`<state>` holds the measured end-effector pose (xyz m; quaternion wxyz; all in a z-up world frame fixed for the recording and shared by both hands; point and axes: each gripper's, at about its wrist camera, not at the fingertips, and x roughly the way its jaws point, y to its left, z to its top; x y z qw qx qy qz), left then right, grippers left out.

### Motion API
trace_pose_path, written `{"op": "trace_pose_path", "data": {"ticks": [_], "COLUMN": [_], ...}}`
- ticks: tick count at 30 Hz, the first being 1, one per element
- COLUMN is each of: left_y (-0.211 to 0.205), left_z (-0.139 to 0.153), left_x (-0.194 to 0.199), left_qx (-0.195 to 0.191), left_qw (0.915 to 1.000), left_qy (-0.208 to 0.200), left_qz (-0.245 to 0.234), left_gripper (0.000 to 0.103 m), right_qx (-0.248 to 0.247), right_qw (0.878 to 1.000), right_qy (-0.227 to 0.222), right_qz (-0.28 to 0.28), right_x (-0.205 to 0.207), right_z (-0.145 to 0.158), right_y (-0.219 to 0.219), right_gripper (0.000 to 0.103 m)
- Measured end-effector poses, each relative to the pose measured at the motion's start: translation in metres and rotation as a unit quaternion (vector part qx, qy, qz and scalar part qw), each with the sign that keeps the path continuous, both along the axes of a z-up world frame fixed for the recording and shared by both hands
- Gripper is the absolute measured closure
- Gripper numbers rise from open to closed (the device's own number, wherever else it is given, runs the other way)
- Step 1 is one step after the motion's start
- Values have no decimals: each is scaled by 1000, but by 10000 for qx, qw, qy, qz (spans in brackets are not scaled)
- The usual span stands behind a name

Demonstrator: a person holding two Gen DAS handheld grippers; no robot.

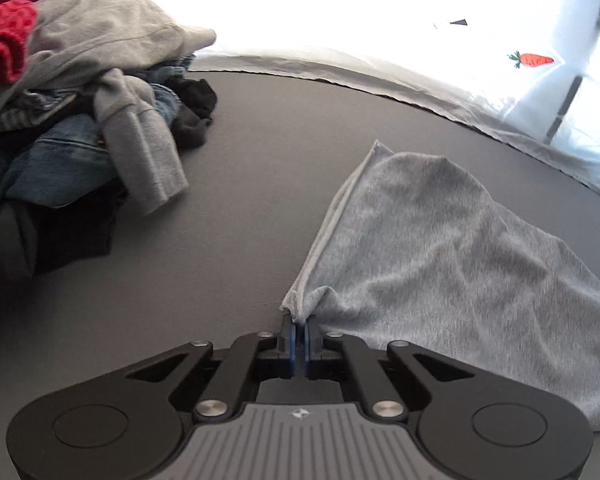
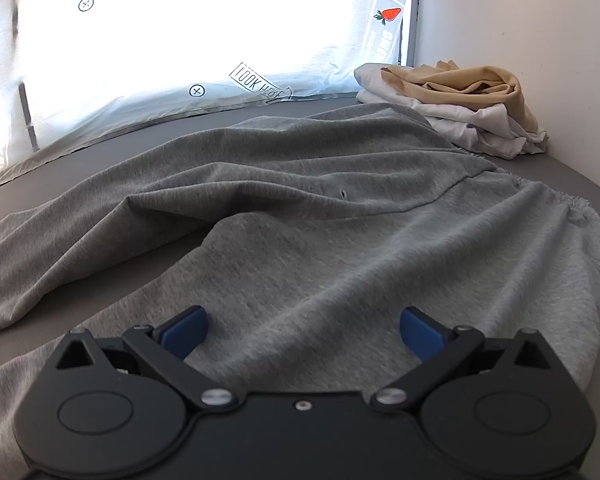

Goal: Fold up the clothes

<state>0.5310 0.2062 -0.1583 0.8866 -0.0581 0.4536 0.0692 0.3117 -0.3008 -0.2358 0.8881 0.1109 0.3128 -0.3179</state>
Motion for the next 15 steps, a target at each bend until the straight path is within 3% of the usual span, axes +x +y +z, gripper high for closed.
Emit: {"op": "trace_pose_path", "data": {"ticks": [5,8,11,13,15], "left_y": [19,24,27,27,24], "left_z": [30,23,3,-4,-2], "left_x": [-45,-73,-96,-105,-110], "left_qx": [11,-21,-319,-526,-490], "left_qw": [9993,9980,9937,9903,9895], "left_qy": [-42,274,713,836,819], "left_qz": [364,560,807,974,1089], "left_gripper": [99,99,98,96,93], "right_qx": [1,-5,-5,12,33], "right_qw": [10000,10000,10000,10000,10000], "right_qy": [-10,-8,-10,-18,-17], "right_qz": [21,31,52,70,91], "right_x": [0,0,-1,-1,-1], "right_z": [0,0,0,0,0], "right_y": [0,-1,-2,-3,-4], "right_gripper": [0,0,0,0,0]}}
